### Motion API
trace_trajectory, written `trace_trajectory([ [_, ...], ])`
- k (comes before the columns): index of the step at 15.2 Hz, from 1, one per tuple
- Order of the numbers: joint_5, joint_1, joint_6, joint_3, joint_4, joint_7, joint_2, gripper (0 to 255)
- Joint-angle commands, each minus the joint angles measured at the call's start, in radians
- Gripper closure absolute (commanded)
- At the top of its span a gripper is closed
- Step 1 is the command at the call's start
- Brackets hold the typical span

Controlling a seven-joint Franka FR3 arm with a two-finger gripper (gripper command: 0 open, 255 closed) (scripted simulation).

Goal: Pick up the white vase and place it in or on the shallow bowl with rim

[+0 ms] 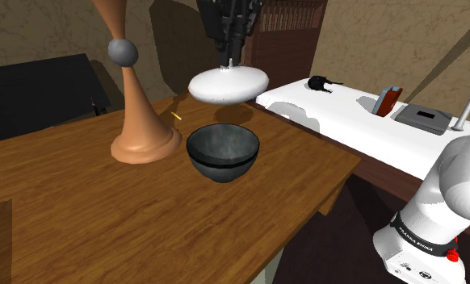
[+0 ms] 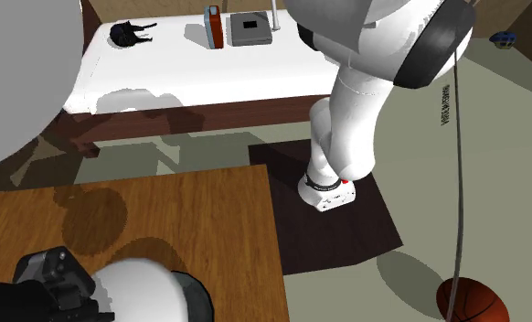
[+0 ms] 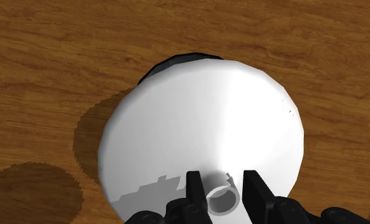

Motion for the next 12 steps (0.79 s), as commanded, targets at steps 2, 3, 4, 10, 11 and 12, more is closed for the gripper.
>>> trace_trajectory([
  [2,0.004,-0.001,0.040,-0.001,-0.048,0.002,0.003,255],
  [3,0.009,-0.003,0.056,-0.003,-0.071,-0.001,-0.005,255],
  [4,0.014,-0.004,0.071,-0.005,-0.093,-0.004,-0.013,255],
  [10,0.036,-0.011,0.161,-0.014,-0.213,-0.019,-0.050,255],
  [11,0.038,-0.011,0.175,-0.015,-0.231,-0.021,-0.055,255],
  [12,0.041,-0.012,0.190,-0.016,-0.249,-0.022,-0.060,255],
])
